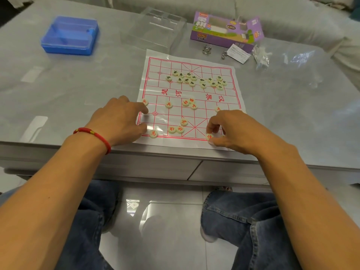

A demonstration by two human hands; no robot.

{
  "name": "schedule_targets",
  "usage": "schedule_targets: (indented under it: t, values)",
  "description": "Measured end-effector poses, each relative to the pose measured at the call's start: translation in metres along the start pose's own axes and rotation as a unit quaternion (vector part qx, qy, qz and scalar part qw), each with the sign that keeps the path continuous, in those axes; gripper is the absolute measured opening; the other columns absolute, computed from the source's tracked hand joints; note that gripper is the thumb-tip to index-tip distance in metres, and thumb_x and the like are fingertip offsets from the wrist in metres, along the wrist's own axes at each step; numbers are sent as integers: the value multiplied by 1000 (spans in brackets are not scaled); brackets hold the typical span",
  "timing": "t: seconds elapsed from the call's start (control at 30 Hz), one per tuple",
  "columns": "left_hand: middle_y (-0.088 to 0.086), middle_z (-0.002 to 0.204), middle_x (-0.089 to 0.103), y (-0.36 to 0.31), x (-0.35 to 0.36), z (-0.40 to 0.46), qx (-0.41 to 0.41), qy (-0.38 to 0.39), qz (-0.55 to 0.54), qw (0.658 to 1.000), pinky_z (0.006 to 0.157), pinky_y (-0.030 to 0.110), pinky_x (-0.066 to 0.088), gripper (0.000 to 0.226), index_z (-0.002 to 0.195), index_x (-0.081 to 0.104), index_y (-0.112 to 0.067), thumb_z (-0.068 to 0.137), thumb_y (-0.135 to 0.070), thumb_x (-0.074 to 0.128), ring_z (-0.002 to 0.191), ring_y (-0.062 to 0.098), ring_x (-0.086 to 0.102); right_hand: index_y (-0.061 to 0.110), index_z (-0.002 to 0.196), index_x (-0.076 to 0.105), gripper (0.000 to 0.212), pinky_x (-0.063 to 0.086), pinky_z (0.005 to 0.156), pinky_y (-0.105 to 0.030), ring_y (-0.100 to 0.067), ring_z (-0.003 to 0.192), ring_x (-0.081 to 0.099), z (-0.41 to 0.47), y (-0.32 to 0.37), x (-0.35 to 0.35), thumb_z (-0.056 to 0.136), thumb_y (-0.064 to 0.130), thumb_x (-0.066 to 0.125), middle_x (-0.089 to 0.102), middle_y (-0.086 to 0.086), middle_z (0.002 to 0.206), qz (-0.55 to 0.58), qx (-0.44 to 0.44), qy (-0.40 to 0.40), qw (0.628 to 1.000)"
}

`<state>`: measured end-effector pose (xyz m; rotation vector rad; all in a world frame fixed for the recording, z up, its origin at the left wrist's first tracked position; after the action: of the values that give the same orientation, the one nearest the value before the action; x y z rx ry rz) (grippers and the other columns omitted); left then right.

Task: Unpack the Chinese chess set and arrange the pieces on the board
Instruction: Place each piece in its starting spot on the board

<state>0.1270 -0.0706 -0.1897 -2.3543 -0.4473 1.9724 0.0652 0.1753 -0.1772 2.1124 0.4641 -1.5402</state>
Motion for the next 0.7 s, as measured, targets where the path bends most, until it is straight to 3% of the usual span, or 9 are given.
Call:
schedule_targets:
  t: [0.17, 0.27, 0.43, 0.7]
  values:
    - [8, 117, 54, 0, 0, 0, 2, -3, -1, 1000, 91, 45, 54, 51, 138, 52, -31, 91, -47, 63, 91, 21, 46, 25, 117, 65, 32, 40, 77, -21, -8, 86, 53, -2, 2, -4, 88, 37, 72, 62, 9, 112, -7, -6, 0, 1000]
    - [8, 118, 54, 0, 0, 0, 4, -3, -4, 1000, 91, 45, 54, 51, 138, 52, -31, 91, -47, 63, 91, 21, 46, 28, 119, 63, 35, 45, 78, -24, -6, 86, 52, 1, 2, -12, 88, 44, 69, 60, 10, 113, -6, -11, -53, 998]
    - [9, 120, 55, 1, 0, -1, 5, -6, -4, 1000, 91, 45, 54, 50, 138, 52, -30, 92, -47, 61, 91, 21, 47, 26, 122, 65, 33, 49, 81, -27, -11, 90, 58, 34, 7, -17, 91, 39, 67, 65, 6, 114, 10, 5, -139, 990]
    - [8, 126, 54, 2, -1, -3, 7, -2, -9, 1000, 94, 46, 52, 50, 139, 50, -31, 93, -46, 60, 108, 29, 54, 28, 126, 64, 36, 52, 88, -40, -23, 109, 56, 82, 26, -11, 91, 38, 67, 59, -1, 124, -21, -11, -140, 990]
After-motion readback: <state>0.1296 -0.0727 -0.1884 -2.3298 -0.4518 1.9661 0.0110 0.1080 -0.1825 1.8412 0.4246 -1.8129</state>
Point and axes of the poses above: each hand's wrist, its own z-axis towards the middle knuckle, its own x-axis out of the palm, y = z × x, the point moved 5 cm from there along z, towards the middle knuckle
